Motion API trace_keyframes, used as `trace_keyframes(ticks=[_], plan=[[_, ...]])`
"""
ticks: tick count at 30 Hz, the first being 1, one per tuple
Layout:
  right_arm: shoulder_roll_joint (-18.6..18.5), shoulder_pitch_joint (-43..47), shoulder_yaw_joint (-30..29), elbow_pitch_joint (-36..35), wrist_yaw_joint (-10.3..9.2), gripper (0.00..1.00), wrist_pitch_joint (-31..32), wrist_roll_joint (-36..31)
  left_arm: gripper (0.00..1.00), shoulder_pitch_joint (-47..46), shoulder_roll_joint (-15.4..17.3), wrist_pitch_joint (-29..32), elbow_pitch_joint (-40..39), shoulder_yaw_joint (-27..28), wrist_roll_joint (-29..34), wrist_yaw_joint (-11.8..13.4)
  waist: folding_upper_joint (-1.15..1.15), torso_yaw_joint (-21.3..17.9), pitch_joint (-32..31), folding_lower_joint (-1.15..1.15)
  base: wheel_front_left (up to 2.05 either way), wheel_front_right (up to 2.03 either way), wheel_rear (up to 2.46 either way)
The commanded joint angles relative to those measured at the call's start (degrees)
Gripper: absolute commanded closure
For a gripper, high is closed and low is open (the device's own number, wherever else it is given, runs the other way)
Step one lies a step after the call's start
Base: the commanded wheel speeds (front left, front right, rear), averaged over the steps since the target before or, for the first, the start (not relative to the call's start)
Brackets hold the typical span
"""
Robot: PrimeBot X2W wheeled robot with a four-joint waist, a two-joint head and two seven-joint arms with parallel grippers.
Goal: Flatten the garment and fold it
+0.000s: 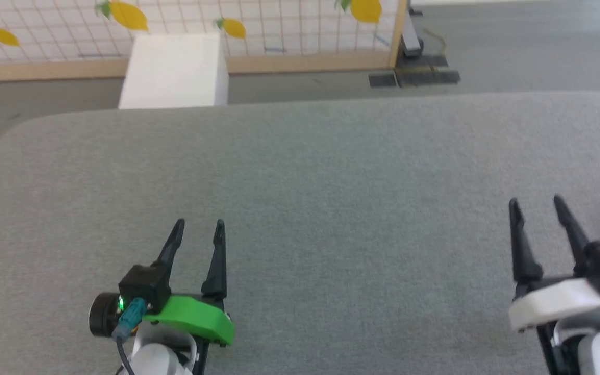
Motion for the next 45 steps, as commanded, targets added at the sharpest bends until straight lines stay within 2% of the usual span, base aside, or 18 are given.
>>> trace_keyframes(ticks=[1, 15, 42, 43, 45], plan=[[0.5, 1.4, 0.1, -0.9, -0.09, 0.0, 0.1, 0.0, 0.0, 1.1, -0.2, -0.3, 0.2, 0.1, -0.8, 0.3, 0.0, 1.4, -2.1, 0.0, 0.0, 0.0, 0.0], [2.3, 7.9, 0.6, -1.7, -0.09, 0.0, 0.2, -0.3, 0.0, 4.4, -0.4, -0.3, 0.3, 0.6, -2.8, 2.0, 0.0, 2.6, -4.7, 0.0, 0.0, 0.0, 0.0], [2.3, 8.4, 3.0, 0.3, -0.09, 0.0, 0.4, 1.6, 0.0, 5.6, -0.4, -0.3, 0.1, 1.4, -3.6, 3.7, 0.0, 3.4, -4.5, 0.0, 0.0, 0.0, 0.0], [2.2, 8.0, 2.9, 0.1, 0.0, 1.0, 0.5, 1.2, 1.0, 4.7, -0.1, 0.0, 0.2, 1.3, -3.1, 3.5, 0.0, 3.4, -4.5, 0.0, 0.0, 0.0, 0.0], [2.1, 8.0, 2.9, 0.1, 0.0, 1.0, 0.5, 1.2, 1.0, 4.7, -0.1, 0.0, 0.2, 1.3, -3.1, 3.5, 0.0, 3.4, -4.5, 0.0, 0.0, 0.0, 0.0]])
